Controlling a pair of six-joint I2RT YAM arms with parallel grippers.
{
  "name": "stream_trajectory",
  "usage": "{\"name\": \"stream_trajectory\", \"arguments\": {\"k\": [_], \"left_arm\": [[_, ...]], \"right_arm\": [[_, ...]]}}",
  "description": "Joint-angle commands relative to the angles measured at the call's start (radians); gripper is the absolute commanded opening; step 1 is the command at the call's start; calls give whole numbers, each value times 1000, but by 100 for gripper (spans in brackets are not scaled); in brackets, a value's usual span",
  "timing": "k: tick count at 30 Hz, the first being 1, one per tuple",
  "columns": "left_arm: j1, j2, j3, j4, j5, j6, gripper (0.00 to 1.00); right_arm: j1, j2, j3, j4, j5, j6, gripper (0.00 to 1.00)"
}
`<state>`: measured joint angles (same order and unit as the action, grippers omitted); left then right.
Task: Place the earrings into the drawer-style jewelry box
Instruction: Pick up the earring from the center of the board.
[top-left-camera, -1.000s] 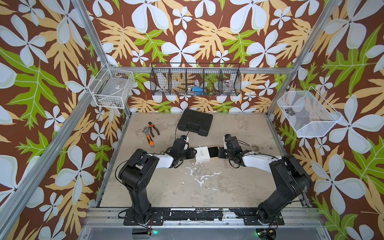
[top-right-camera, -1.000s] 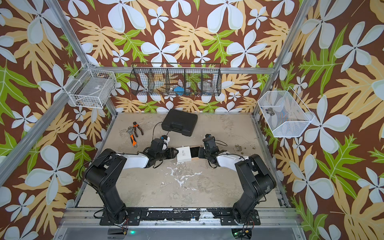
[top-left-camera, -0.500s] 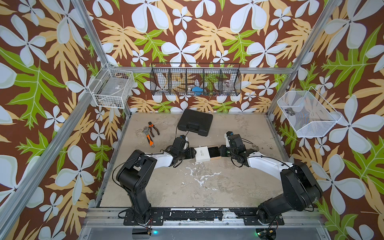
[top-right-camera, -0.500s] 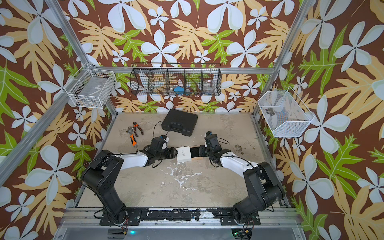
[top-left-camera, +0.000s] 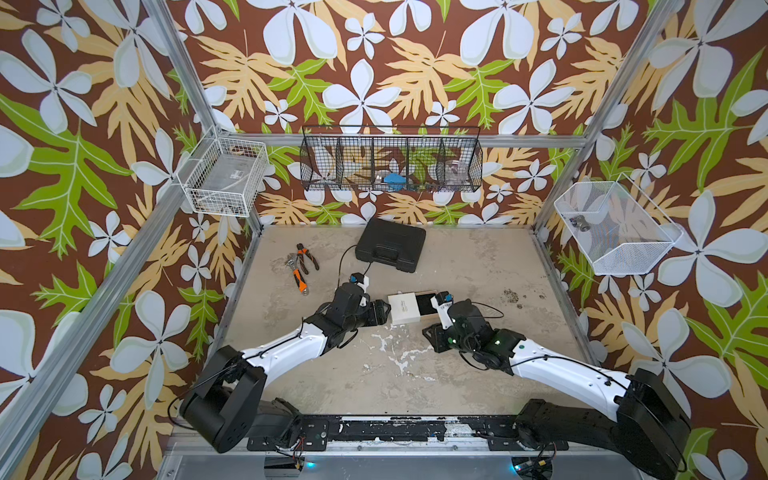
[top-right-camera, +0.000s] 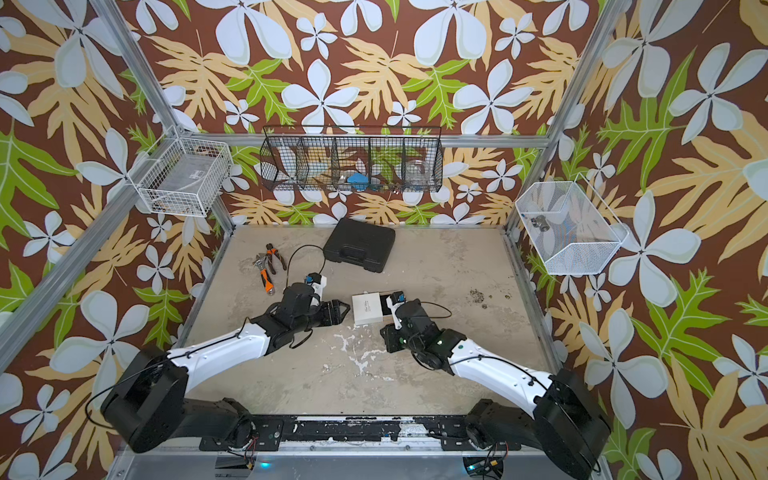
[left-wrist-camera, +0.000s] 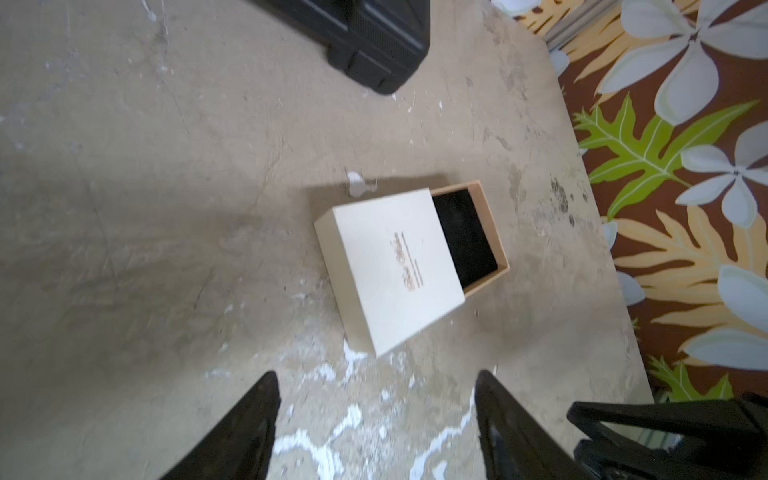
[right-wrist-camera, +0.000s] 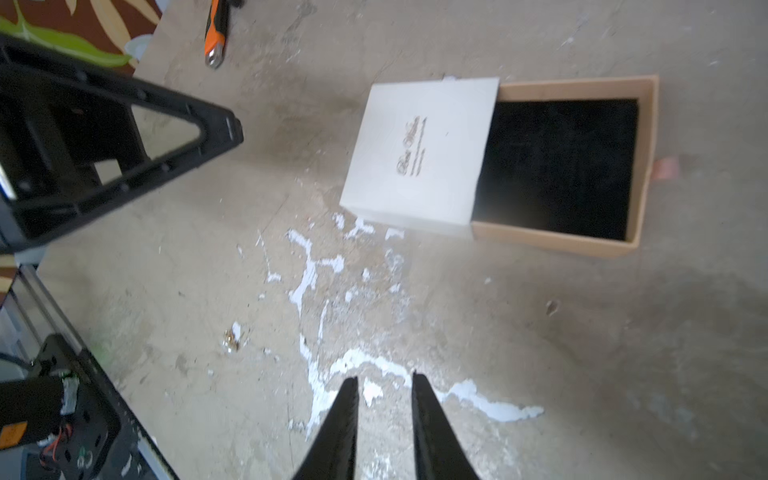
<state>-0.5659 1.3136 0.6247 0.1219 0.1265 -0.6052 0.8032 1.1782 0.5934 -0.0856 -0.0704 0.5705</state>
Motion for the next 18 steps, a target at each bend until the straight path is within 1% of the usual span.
{"name": "stream_trajectory", "arguments": {"k": [1, 4, 6, 10, 13, 18], "left_arm": [[-2, -82, -82, -34, -30, -24, 72], [-2, -160, -153, -54, -44, -18, 72], [-1, -205, -195, -59, -56, -12, 72], [-1, -242, -241, -57, -62, -9, 72], [-2, -238, -253, -44, -57, -3, 72], [-1, -223, -269, -10, -51, 7, 72]], "right_arm": [[115, -30, -46, 2, 83, 31, 25], [231, -28, -70, 20, 150, 28, 23], [330, -12, -78, 39, 232, 14, 23], [457, 68, -51, 60, 346, -14, 23], [506, 156, -3, 46, 424, -41, 22], [523, 297, 89, -38, 513, -70, 21]]}}
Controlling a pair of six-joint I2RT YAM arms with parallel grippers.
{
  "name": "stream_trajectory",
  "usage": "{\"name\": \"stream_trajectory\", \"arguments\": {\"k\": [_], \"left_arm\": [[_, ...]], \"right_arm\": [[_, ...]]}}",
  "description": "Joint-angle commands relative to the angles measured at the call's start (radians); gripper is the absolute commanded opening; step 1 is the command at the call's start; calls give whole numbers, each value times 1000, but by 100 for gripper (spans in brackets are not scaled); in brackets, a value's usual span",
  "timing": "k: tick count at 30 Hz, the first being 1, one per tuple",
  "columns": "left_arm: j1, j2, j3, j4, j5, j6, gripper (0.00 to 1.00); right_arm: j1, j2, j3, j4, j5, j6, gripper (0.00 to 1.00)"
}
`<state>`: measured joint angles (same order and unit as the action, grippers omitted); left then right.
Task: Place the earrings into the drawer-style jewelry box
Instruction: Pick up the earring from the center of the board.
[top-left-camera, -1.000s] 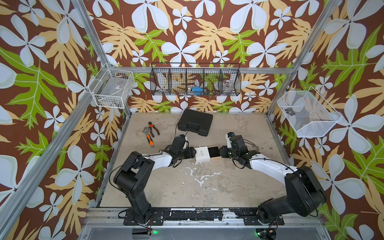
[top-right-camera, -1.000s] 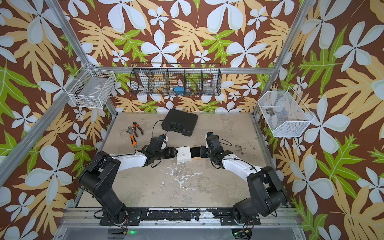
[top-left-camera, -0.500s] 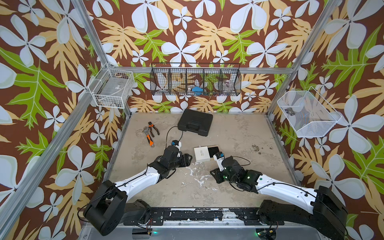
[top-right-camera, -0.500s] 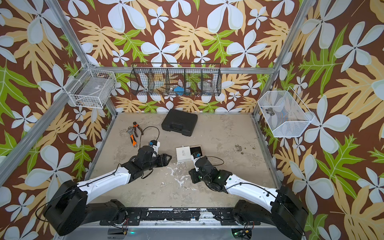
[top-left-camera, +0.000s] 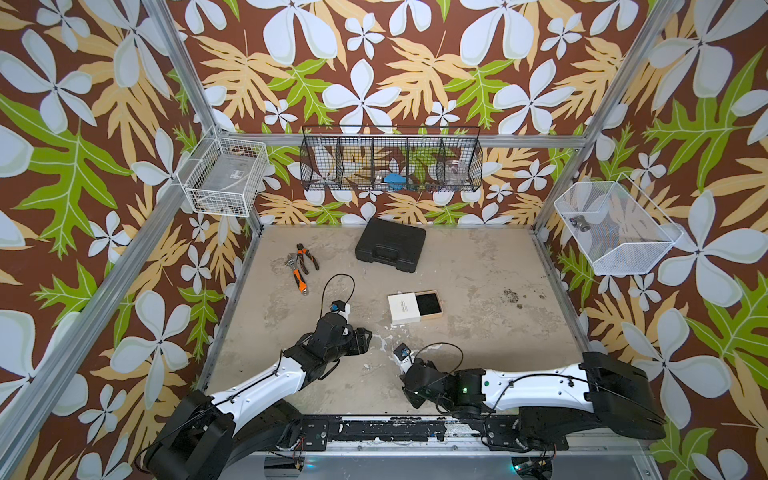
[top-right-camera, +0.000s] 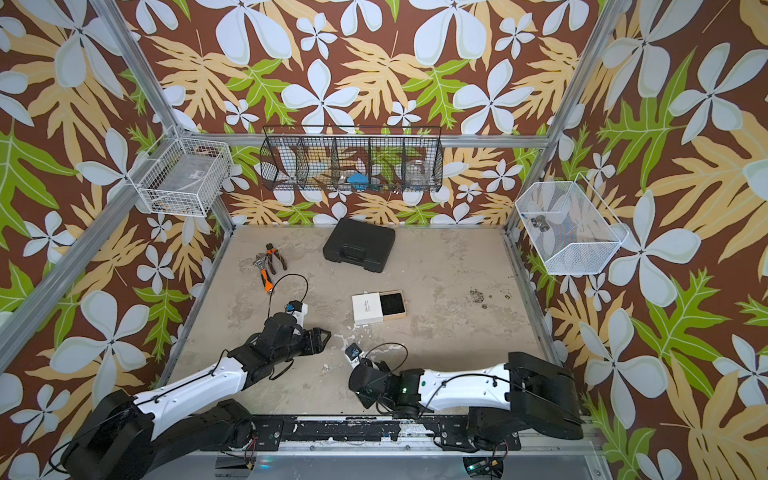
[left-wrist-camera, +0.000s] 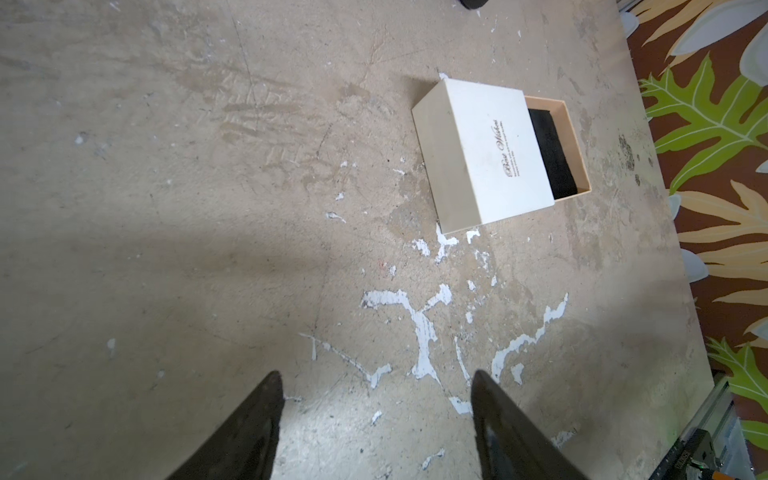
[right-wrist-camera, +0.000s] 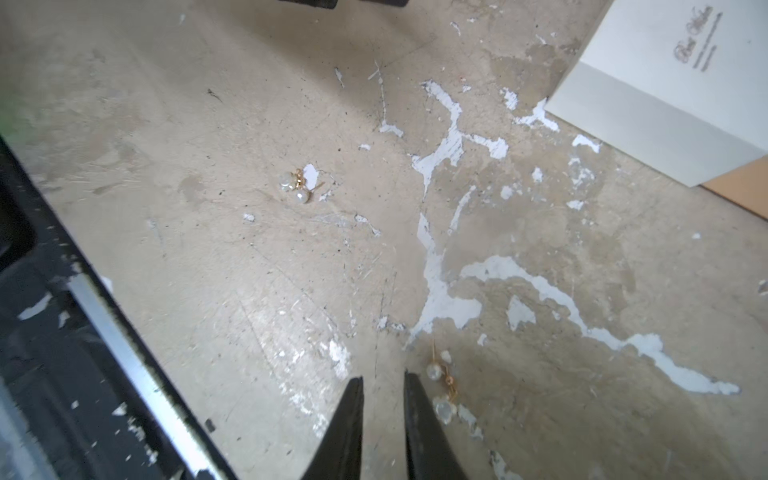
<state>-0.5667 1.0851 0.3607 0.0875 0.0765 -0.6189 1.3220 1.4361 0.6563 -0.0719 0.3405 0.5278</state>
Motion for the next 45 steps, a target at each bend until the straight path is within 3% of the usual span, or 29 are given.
{"name": "stream_trajectory", "arguments": {"k": [1, 11, 20, 37, 45], "left_arm": [[-1, 8, -10, 29, -1, 21, 72], [-1, 33, -31, 59, -17, 36, 72], [-1, 44, -32, 63, -17, 42, 72], [-1, 48, -38, 69, -20, 46, 72], [0, 43, -41, 69, -24, 47, 72]], "right_arm": [[3, 58, 37, -67, 114, -30, 21], [-14, 93, 42, -101, 35, -50, 28], [-72, 78, 51, -111, -115, -115, 26], [-87, 147, 92, -187, -64, -137, 26], [-89, 134, 79, -182, -85, -142, 16]]}}
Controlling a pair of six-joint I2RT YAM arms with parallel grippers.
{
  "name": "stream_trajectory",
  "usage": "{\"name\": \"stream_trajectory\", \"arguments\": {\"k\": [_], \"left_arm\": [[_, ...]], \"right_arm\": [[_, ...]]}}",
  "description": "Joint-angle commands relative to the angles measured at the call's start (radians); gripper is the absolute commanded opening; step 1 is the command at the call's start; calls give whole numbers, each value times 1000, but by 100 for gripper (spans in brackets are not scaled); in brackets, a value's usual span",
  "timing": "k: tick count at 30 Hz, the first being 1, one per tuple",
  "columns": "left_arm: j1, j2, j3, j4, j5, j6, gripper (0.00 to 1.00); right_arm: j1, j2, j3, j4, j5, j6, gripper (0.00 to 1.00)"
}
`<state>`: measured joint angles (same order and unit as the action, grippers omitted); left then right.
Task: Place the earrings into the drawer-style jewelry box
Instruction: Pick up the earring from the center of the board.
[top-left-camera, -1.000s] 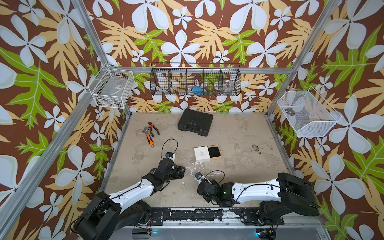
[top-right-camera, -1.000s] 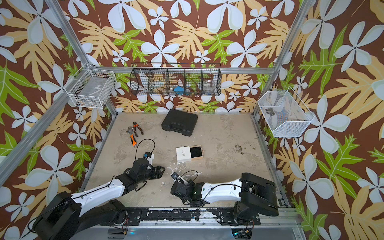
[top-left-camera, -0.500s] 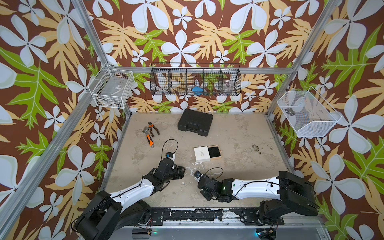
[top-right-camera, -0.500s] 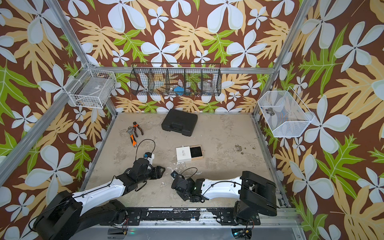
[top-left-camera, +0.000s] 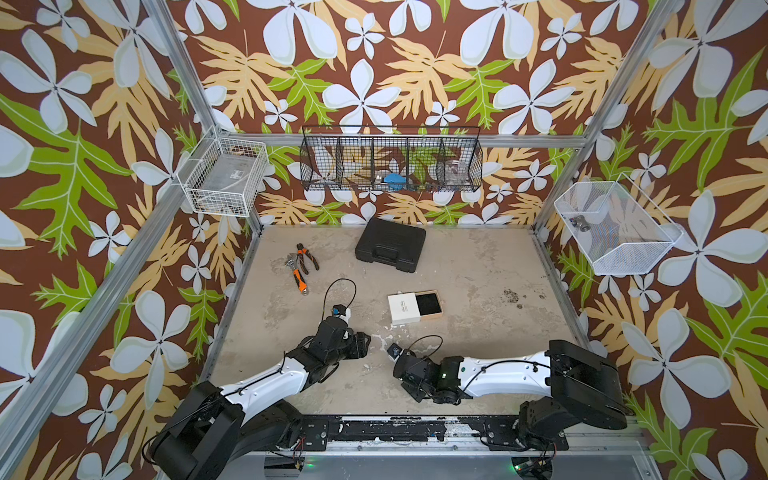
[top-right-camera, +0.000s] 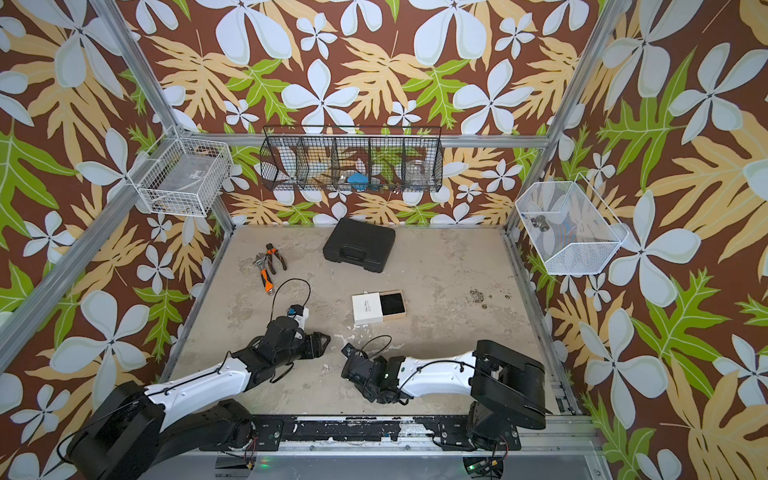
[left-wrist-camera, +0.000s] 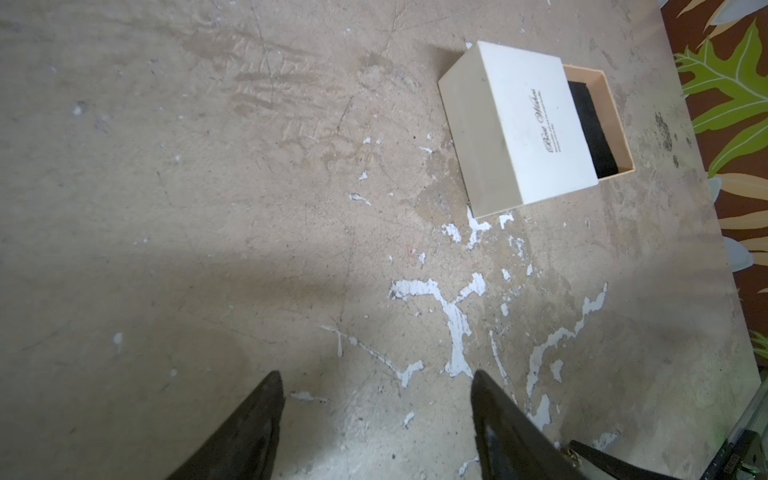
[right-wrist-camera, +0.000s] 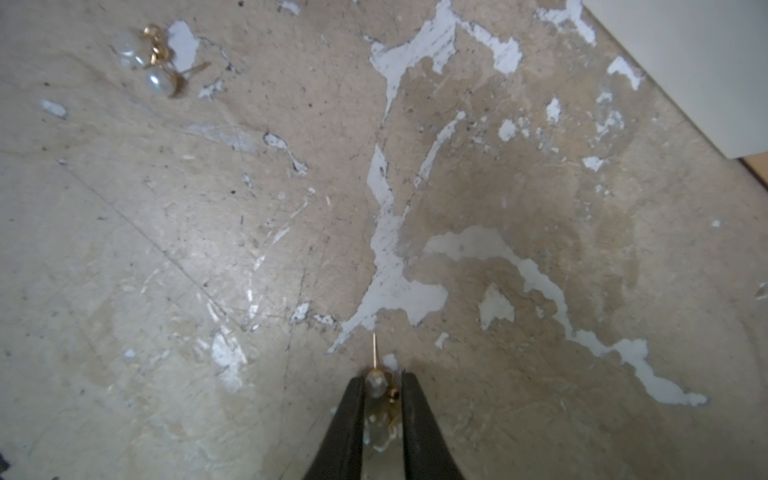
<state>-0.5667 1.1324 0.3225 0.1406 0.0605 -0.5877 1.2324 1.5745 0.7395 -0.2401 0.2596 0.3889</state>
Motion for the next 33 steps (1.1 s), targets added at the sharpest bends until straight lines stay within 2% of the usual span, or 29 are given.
{"name": "stream_trajectory", "arguments": {"k": [1, 10, 21, 33], "left_arm": [[1, -4, -4, 16, -8, 17, 72], [1, -11, -7, 15, -10, 20, 72], [1, -16, -7, 14, -12, 20, 72], [1, -23, -5, 10, -11, 22, 72]], "right_arm": [[2, -3, -3, -14, -7, -4, 15], [-5, 7, 5, -10, -26, -8, 18], [-24, 7, 5, -6, -41, -10, 18], [-36, 11, 5, 4, -54, -22, 8]]}}
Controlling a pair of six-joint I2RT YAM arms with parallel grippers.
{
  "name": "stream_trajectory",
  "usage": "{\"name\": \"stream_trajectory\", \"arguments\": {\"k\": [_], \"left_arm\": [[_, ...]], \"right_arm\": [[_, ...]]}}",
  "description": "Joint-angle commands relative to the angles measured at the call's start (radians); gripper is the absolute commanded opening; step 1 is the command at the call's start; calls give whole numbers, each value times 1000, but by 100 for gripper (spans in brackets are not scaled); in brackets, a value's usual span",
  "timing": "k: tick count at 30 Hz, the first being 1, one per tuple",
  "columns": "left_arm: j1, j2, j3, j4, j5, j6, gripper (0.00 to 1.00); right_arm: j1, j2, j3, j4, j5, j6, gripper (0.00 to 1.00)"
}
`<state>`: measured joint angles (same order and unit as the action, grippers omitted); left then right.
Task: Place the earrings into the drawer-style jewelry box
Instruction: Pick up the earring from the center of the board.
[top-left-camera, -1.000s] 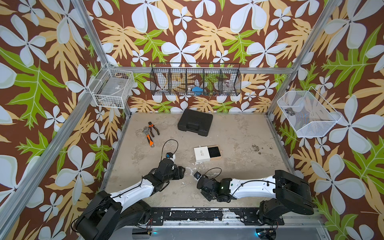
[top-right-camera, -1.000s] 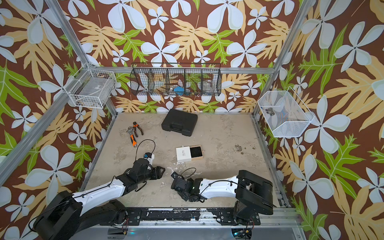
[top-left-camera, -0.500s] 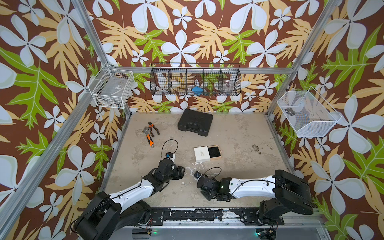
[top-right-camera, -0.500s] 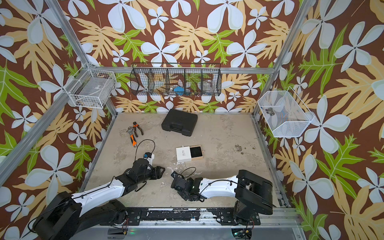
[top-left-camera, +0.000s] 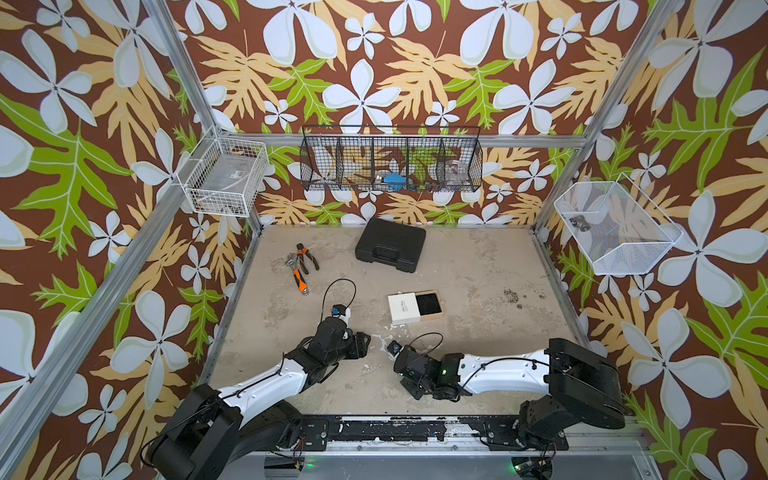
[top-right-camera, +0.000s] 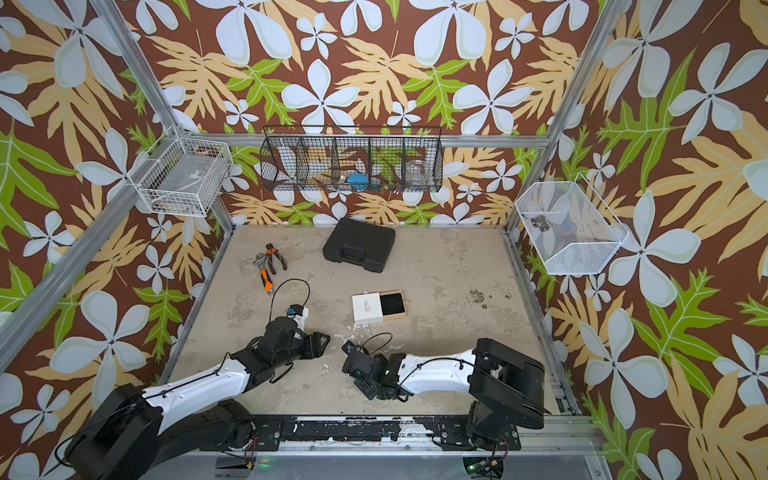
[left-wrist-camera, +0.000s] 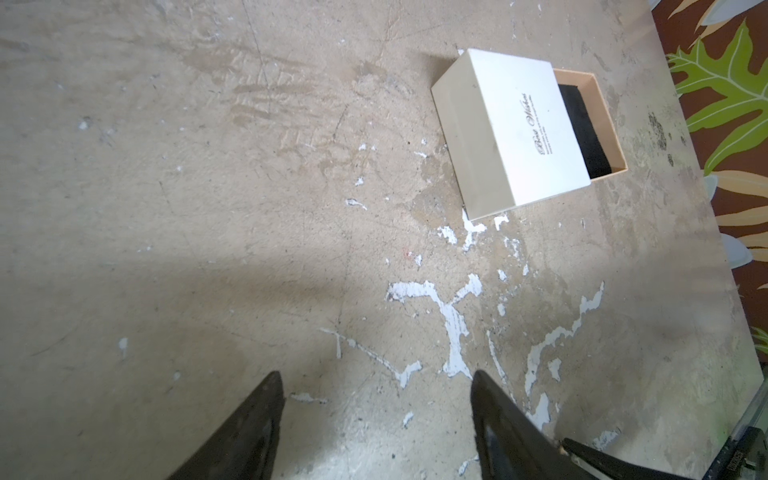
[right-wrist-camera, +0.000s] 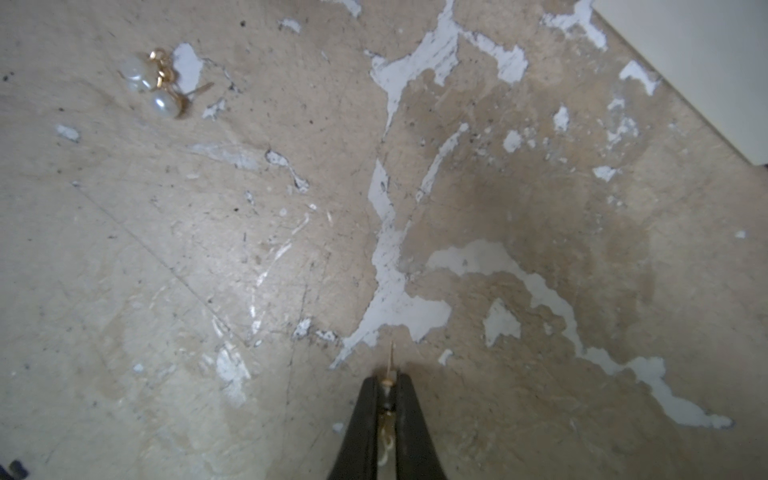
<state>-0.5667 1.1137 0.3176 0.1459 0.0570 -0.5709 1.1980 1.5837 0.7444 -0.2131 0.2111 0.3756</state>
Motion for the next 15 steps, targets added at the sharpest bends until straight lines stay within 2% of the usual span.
{"name": "stream_trajectory", "arguments": {"k": [1, 8, 15], "left_arm": [[1, -4, 0, 4, -6, 4, 72], [1, -19, 4, 4, 34, -16, 72], [1, -15, 21, 27, 186, -68, 72]], "right_arm": [[-5, -2, -1, -21, -7, -9, 8], [-55, -74, -45, 51, -74, -27, 8], [-126, -168, -116, 145, -155, -71, 8]]}}
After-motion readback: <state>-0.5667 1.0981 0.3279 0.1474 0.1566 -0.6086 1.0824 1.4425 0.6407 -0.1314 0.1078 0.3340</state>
